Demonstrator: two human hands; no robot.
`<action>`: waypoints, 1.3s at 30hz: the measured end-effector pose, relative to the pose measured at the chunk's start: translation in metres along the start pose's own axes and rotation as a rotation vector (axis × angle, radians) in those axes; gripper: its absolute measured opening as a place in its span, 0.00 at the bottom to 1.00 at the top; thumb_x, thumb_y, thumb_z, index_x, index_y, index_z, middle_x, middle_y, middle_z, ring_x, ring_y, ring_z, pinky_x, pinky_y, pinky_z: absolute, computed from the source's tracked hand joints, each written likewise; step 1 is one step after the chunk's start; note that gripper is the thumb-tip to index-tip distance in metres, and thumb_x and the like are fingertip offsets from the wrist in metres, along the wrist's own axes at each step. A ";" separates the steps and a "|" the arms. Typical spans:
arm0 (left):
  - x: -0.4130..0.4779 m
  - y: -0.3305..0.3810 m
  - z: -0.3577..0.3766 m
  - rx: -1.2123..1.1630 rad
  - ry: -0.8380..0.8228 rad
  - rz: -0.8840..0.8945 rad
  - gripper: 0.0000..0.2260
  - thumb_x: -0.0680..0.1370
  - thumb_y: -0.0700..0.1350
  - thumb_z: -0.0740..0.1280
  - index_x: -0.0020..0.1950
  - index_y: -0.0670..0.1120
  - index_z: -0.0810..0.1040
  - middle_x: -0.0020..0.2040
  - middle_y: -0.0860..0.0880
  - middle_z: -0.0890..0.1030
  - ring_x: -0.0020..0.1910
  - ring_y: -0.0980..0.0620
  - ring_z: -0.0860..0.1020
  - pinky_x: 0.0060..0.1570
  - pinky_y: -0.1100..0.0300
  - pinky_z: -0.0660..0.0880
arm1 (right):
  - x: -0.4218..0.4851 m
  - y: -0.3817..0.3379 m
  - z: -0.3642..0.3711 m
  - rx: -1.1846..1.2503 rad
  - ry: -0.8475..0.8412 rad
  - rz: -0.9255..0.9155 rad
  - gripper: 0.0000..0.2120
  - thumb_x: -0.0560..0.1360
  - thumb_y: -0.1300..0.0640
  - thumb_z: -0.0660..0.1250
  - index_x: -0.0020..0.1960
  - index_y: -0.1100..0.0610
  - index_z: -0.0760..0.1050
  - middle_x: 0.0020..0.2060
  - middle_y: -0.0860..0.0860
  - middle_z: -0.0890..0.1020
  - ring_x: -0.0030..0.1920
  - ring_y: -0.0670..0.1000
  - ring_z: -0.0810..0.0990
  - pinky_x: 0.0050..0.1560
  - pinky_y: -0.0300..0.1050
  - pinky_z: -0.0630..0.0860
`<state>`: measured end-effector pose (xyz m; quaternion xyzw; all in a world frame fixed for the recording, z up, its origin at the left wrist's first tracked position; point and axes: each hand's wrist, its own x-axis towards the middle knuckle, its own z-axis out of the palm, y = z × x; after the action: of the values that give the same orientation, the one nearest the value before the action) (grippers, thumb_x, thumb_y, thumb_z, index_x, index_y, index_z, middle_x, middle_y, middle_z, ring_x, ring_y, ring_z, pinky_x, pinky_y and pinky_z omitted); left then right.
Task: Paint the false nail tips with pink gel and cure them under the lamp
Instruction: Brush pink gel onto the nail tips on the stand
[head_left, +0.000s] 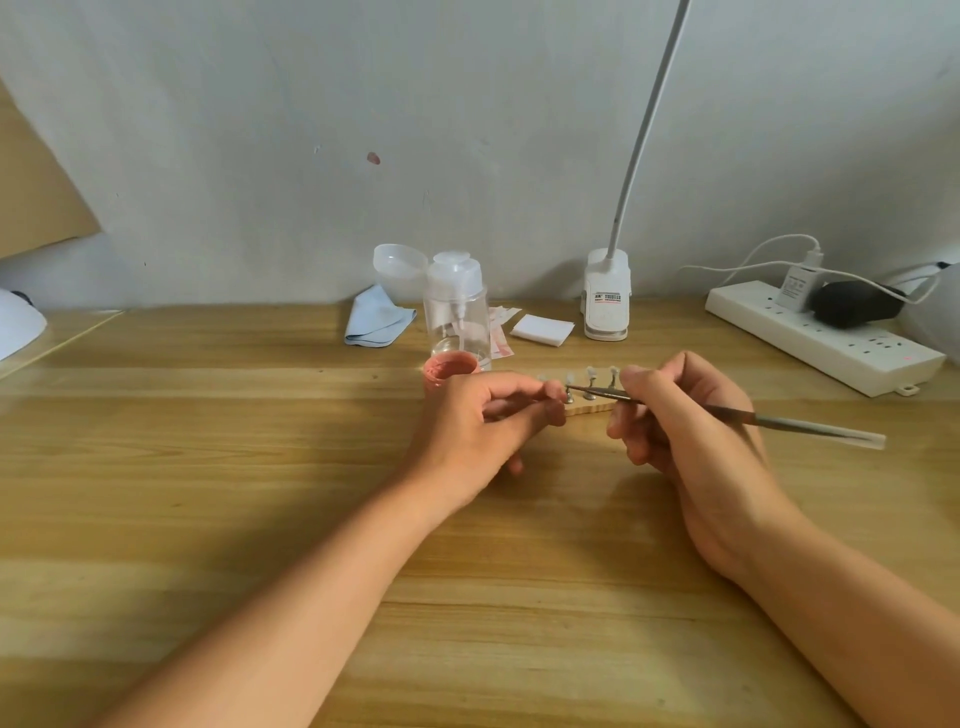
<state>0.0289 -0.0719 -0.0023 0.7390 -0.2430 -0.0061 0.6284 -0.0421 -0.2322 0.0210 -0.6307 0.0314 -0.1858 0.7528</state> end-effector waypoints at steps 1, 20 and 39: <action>0.000 0.000 0.000 -0.003 -0.008 0.002 0.06 0.75 0.47 0.73 0.51 0.50 0.86 0.45 0.51 0.87 0.48 0.43 0.84 0.26 0.65 0.72 | 0.000 0.000 0.000 0.001 -0.010 -0.003 0.11 0.78 0.60 0.66 0.39 0.56 0.68 0.29 0.55 0.81 0.26 0.48 0.71 0.28 0.38 0.69; 0.002 -0.005 0.000 0.054 -0.016 0.016 0.04 0.75 0.45 0.74 0.49 0.50 0.86 0.42 0.51 0.87 0.39 0.40 0.82 0.27 0.64 0.71 | 0.002 0.005 0.001 -0.039 -0.032 -0.028 0.08 0.79 0.60 0.67 0.44 0.60 0.69 0.29 0.54 0.81 0.24 0.47 0.69 0.25 0.36 0.67; 0.003 -0.005 0.000 0.044 0.000 0.007 0.05 0.75 0.45 0.74 0.49 0.47 0.86 0.42 0.49 0.87 0.39 0.39 0.82 0.26 0.65 0.71 | 0.002 0.006 0.001 -0.066 -0.037 -0.032 0.07 0.79 0.61 0.66 0.45 0.61 0.69 0.28 0.53 0.80 0.24 0.47 0.68 0.24 0.37 0.65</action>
<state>0.0332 -0.0727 -0.0067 0.7519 -0.2455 0.0016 0.6119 -0.0386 -0.2308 0.0157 -0.6588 0.0134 -0.1847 0.7292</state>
